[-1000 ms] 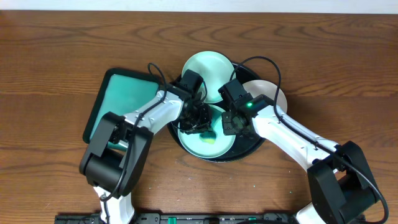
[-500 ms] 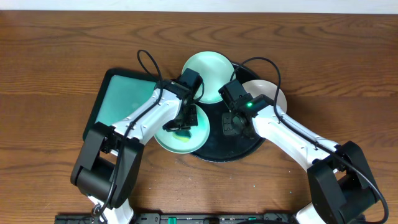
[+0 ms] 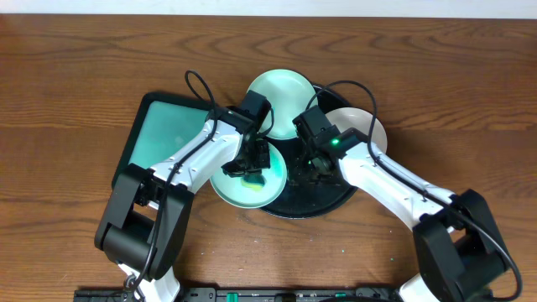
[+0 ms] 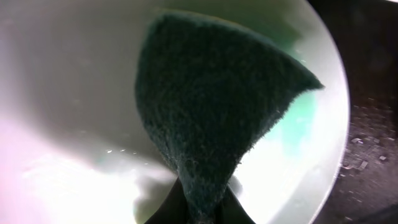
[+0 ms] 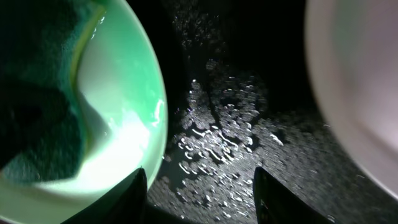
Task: Clean dirty plates on tray and stack at the side
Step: 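Scrub the lower green plate with the sponge while right gripper holds it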
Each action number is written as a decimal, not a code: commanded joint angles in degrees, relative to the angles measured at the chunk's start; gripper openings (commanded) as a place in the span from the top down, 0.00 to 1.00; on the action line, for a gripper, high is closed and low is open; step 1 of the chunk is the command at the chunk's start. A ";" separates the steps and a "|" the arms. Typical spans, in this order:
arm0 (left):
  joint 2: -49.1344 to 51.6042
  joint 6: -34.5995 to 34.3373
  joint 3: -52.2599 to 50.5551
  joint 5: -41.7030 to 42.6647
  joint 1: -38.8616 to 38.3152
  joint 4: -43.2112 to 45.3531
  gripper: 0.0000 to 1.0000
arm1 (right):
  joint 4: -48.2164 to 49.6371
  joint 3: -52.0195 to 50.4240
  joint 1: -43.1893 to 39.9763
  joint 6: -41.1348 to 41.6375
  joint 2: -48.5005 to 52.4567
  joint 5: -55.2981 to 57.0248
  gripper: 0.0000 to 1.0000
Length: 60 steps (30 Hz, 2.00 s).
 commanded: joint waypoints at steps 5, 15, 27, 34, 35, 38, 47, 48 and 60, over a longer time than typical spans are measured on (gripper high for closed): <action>0.24 0.33 -1.01 5.73 -2.47 2.25 0.93 | 2.49 0.09 0.85 4.00 9.44 -8.57 0.95; -1.70 1.88 1.36 5.03 -2.64 -0.04 0.90 | -2.75 0.13 -3.23 -0.59 6.21 7.34 0.99; -4.98 1.14 1.09 -4.79 -2.67 -5.44 0.87 | -3.10 0.13 -4.35 -4.44 3.26 15.21 0.99; 1.27 -0.92 0.44 5.70 -4.07 -3.39 0.89 | -3.13 0.13 -4.37 -4.42 3.26 15.19 0.99; 1.84 -0.94 0.44 7.58 -4.48 -1.73 0.89 | -3.13 0.13 -4.37 -4.44 3.26 15.19 0.99; 3.39 -0.98 0.44 14.03 -5.90 4.11 0.89 | -3.19 0.13 -4.35 -4.44 3.26 15.19 0.99; 6.80 -2.86 0.42 21.44 -9.88 9.75 0.92 | -3.34 0.13 -3.21 -4.44 3.26 14.99 0.99; 6.80 -1.92 0.42 21.44 -10.10 9.77 0.92 | -3.34 0.13 -3.17 -4.44 3.26 14.99 0.99; 6.78 -2.21 0.48 -20.61 -9.60 -6.27 0.92 | -3.76 0.13 -3.19 -4.44 3.26 14.99 0.99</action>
